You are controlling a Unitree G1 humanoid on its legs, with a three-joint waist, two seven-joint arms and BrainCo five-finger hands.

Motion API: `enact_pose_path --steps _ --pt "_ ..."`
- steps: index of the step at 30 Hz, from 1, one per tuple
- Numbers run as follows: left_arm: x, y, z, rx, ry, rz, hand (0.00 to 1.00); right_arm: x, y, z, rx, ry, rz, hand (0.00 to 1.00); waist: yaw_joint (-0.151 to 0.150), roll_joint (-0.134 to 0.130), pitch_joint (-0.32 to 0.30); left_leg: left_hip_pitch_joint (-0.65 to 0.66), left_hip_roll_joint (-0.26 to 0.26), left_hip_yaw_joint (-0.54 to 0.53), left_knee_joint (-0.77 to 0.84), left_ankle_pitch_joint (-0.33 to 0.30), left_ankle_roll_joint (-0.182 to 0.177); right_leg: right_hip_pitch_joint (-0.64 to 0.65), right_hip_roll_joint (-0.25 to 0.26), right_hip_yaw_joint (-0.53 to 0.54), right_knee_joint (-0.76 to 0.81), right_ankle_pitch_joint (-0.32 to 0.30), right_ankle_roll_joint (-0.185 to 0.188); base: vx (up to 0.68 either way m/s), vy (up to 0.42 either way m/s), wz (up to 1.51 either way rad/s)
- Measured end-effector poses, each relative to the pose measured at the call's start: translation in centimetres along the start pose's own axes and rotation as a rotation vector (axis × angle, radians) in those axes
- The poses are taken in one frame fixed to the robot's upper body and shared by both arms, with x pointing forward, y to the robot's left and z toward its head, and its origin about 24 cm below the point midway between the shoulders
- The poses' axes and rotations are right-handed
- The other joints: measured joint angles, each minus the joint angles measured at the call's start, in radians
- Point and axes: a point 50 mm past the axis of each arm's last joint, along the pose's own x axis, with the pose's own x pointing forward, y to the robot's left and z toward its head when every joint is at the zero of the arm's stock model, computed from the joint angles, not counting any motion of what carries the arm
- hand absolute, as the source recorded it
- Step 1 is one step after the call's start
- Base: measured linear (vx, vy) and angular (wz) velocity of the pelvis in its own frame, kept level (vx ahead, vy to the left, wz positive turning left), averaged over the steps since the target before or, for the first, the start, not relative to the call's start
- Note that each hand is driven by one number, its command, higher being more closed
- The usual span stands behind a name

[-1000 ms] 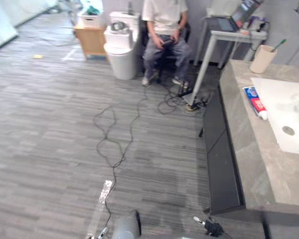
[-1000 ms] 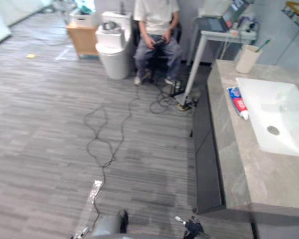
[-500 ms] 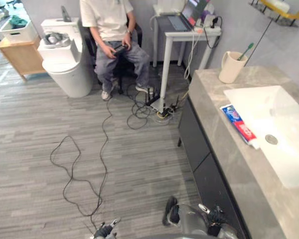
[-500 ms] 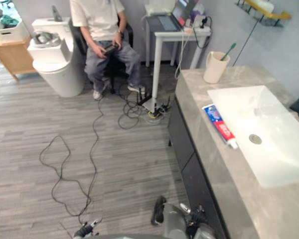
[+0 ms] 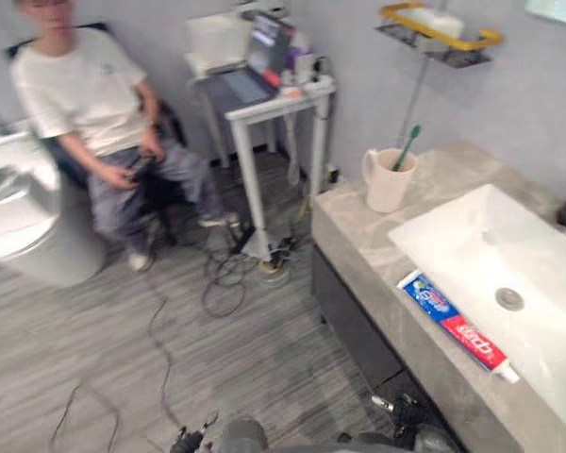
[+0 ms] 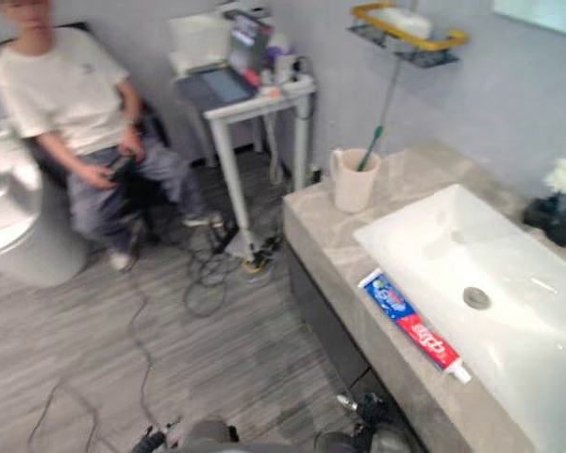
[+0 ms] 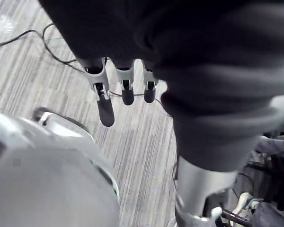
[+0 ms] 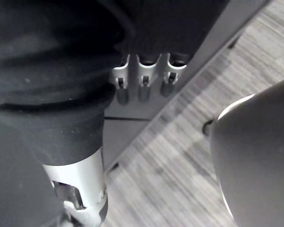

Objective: Organize washtable

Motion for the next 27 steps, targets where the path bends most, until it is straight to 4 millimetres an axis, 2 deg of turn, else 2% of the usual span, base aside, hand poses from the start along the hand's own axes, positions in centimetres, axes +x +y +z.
enact_pose_path --steps 1,2,3,4,5,6,7,8,9,10,11,12,13,14,15,16,17,18,19,20,21,22,23,24,25,26,27 --pt "0.0 0.7 -0.1 -0.021 0.006 0.027 0.00 -0.2 0.0 -0.5 0.016 0.010 -0.008 0.00 -0.002 -0.014 -0.009 0.026 -0.035 0.038 -0.009 0.021 -0.033 -0.020 -0.035 0.038 0.042 -0.011 0.046 0.31 0.355 -1.09" --pt "0.1 1.1 0.1 -0.015 0.000 0.047 0.00 -0.4 0.5 -0.7 0.008 0.002 0.006 0.00 -0.009 -0.030 -0.027 0.043 -0.045 0.086 -0.001 0.029 -0.033 -0.038 -0.041 0.008 0.058 0.012 0.059 0.35 0.336 -1.11" --pt "0.2 1.0 0.5 -0.014 -0.017 0.044 0.00 -0.5 1.0 -0.8 0.000 0.005 0.022 0.00 0.002 -0.060 -0.026 0.019 -0.078 0.040 0.094 0.028 -0.019 -0.051 -0.047 0.015 0.072 0.045 0.031 0.26 0.173 -1.06" --pt "0.2 1.1 1.0 -0.041 -0.039 0.048 0.00 -0.6 1.7 -1.1 0.001 0.013 0.040 0.00 0.015 -0.084 -0.025 -0.050 -0.120 -0.040 0.276 0.032 -0.020 -0.046 -0.080 0.037 0.060 0.046 0.016 0.18 0.214 -1.53" --pt "0.2 0.9 0.7 -0.057 -0.038 0.051 0.00 -0.7 1.7 -1.4 -0.011 0.021 0.039 0.00 0.030 -0.082 -0.039 -0.112 -0.160 -0.185 0.313 -0.044 0.012 -0.055 -0.091 0.107 0.041 0.051 0.023 0.12 0.202 -1.59" --pt "0.0 0.9 0.1 -0.064 -0.021 0.053 0.00 -0.5 1.2 -1.1 -0.021 0.011 0.031 0.00 0.029 -0.060 -0.055 -0.088 -0.161 -0.250 0.218 -0.056 0.014 -0.068 -0.074 0.130 0.034 0.054 0.031 0.14 0.340 -1.84" --pt "-0.2 0.4 -0.9 -0.070 0.011 0.046 0.00 -0.3 0.6 -0.4 -0.031 -0.011 0.019 0.00 0.032 -0.018 -0.058 -0.063 -0.146 -0.328 0.172 -0.115 -0.024 -0.078 -0.049 0.175 0.029 0.042 0.069 0.13 0.392 -1.88" --pt "-0.1 0.8 -0.5 -0.070 0.007 0.057 0.00 -0.3 0.8 -0.3 -0.028 -0.017 0.013 0.00 0.030 -0.033 -0.046 -0.059 -0.170 -0.282 0.206 -0.139 -0.003 -0.094 -0.071 0.247 0.025 0.044 0.098 0.14 0.498 -1.97" --pt "0.1 0.3 0.1 -0.056 -0.015 0.038 0.00 -0.3 1.0 -0.4 -0.024 -0.012 0.017 0.00 0.001 -0.044 -0.050 -0.059 -0.178 -0.240 0.226 -0.157 0.022 -0.108 -0.072 0.273 0.005 0.091 0.090 0.08 0.348 -1.39" --pt "0.3 0.4 0.7 -0.049 -0.030 0.039 0.00 -0.4 0.9 -0.5 -0.024 -0.010 0.015 0.00 -0.005 -0.044 -0.050 -0.058 -0.177 -0.230 0.229 -0.163 0.022 -0.116 -0.072 0.277 -0.002 0.102 0.095 0.00 0.343 -1.11" --pt "0.6 -0.1 1.7 -0.017 -0.047 0.016 0.00 -0.5 0.7 -1.0 -0.023 0.008 0.012 0.00 -0.012 -0.056 -0.055 -0.046 -0.175 -0.180 0.229 -0.185 0.041 -0.129 -0.075 0.319 -0.019 0.124 0.110 -0.05 0.269 -1.30" --pt "0.7 -0.1 2.2 0.001 -0.062 0.012 0.00 -0.7 1.4 -1.5 -0.011 0.020 0.026 0.00 -0.020 -0.075 -0.062 -0.028 -0.166 -0.108 0.232 -0.204 0.053 -0.143 -0.073 0.375 -0.039 0.142 0.127 -0.06 0.310 -1.61" --pt "0.7 0.0 2.4 0.007 -0.071 0.014 0.00 -0.8 1.6 -1.6 -0.004 0.022 0.031 0.00 -0.025 -0.080 -0.064 -0.018 -0.158 -0.066 0.230 -0.210 0.058 -0.151 -0.069 0.407 -0.048 0.155 0.132 -0.04 0.206 -1.96" --pt "0.7 -0.1 2.4 0.034 -0.077 0.010 0.00 -0.8 1.8 -1.7 0.015 0.020 0.033 0.00 -0.030 -0.087 -0.068 -0.007 -0.134 0.007 0.227 -0.225 0.069 -0.162 -0.055 0.461 -0.075 0.195 0.126 -0.06 0.162 -1.94" --pt "0.7 -1.2 2.3 0.094 -0.076 -0.027 0.00 -0.8 2.0 -1.4 0.033 0.012 0.034 0.00 -0.044 -0.089 -0.072 0.004 -0.118 0.069 0.216 -0.232 0.077 -0.177 -0.042 0.491 -0.117 0.258 0.120 -0.06 0.153 -1.84" --pt "0.7 -1.6 2.5 0.130 -0.087 -0.044 0.00 -0.8 2.0 -1.4 0.039 0.013 0.033 0.00 -0.051 -0.087 -0.072 0.007 -0.114 0.092 0.208 -0.232 0.078 -0.183 -0.033 0.495 -0.145 0.303 0.110 -0.06 0.179 -1.55" --pt "0.7 -2.9 2.7 0.173 -0.098 -0.085 0.00 -0.7 1.8 -1.2 0.051 0.011 0.027 0.00 -0.057 -0.070 -0.072 0.013 -0.089 0.144 0.187 -0.222 0.090 -0.193 -0.012 0.471 -0.204 0.401 0.066 -0.04 0.135 -1.30" --pt "0.6 -3.9 2.7 0.196 -0.100 -0.115 0.00 -0.5 1.4 -0.6 0.058 -0.009 0.018 0.00 -0.058 -0.060 -0.073 0.023 -0.062 0.193 0.174 -0.210 0.097 -0.210 -0.001 0.390 -0.195 0.421 0.042 0.01 0.118 -1.37" --pt "0.5 -4.8 2.6 0.212 -0.101 -0.146 0.00 -0.5 1.2 -0.5 0.075 -0.005 0.008 0.00 -0.056 -0.058 -0.074 0.043 -0.061 0.235 0.162 -0.206 0.102 -0.244 -0.001 0.259 -0.116 0.382 0.034 0.05 0.041 -1.32" --pt "0.3 -5.8 2.3 0.223 -0.099 -0.179 0.00 -0.5 1.0 -0.7 0.091 0.007 -0.005 0.00 -0.056 -0.056 -0.072 0.060 -0.071 0.287 0.155 -0.204 0.105 -0.278 -0.030 0.052 0.003 0.302 -0.001 0.03 0.035 -1.08" --pt "0.3 -6.1 2.2 0.222 -0.097 -0.189 0.00 -0.4 0.9 -0.5 0.099 0.001 -0.009 0.00 -0.060 -0.051 -0.070 0.068 -0.074 0.314 0.151 -0.205 0.107 -0.291 -0.047 -0.050 0.059 0.257 -0.036 -0.04 0.041 -1.21" --pt "0.1 -6.5 1.9 0.216 -0.090 -0.200 0.00 -0.4 0.5 -0.1 0.101 -0.015 -0.014 0.00 -0.058 -0.037 -0.062 0.110 -0.082 0.365 0.135 -0.206 0.110 -0.303 -0.082 -0.200 0.132 0.223 -0.089 -0.05 0.044 -1.08" --pt "0.1 -6.6 1.6 0.211 -0.079 -0.201 0.00 -0.4 0.3 -0.2 0.102 -0.016 -0.021 0.00 -0.056 -0.040 -0.066 0.143 -0.097 0.393 0.109 -0.205 0.112 -0.298 -0.091 -0.249 0.129 0.234 -0.084 -0.04 0.066 -1.37" --pt "0.1 -6.2 0.9 0.220 -0.052 -0.195 0.00 -0.4 -0.1 -0.4 0.094 -0.007 -0.030 0.00 -0.050 0.003 -0.072 0.165 -0.109 0.392 0.040 -0.173 0.148 -0.253 -0.064 -0.256 0.007 0.284 -0.035 0.03 -0.040 -1.07" --pt "-0.1 -6.5 0.2 0.226 -0.027 -0.213 0.00 -0.1 -1.0 0.5 0.106 -0.029 -0.052 0.00 -0.060 0.021 -0.083 0.171 -0.096 0.408 -0.002 -0.158 0.131 -0.248 -0.067 -0.312 0.064 0.222 -0.083 0.06 -0.061 -0.74" --pt "-0.1 -6.7 0.0 0.281 -0.023 -0.237 0.00 0.0 -1.6 0.4 0.108 -0.018 -0.076 0.00 -0.059 0.022 -0.077 0.188 -0.111 0.407 -0.034 -0.135 0.114 -0.235 -0.090 -0.380 0.176 0.126 -0.079 0.14 -0.114 -0.28" --pt "0.0 -6.6 0.5 0.310 -0.035 -0.241 0.00 -0.1 -1.7 -0.2 0.103 0.006 -0.078 0.00 -0.057 0.021 -0.077 0.193 -0.125 0.403 -0.043 -0.126 0.107 -0.204 -0.088 -0.393 0.131 0.114 -0.054 0.11 -0.055 -0.38"
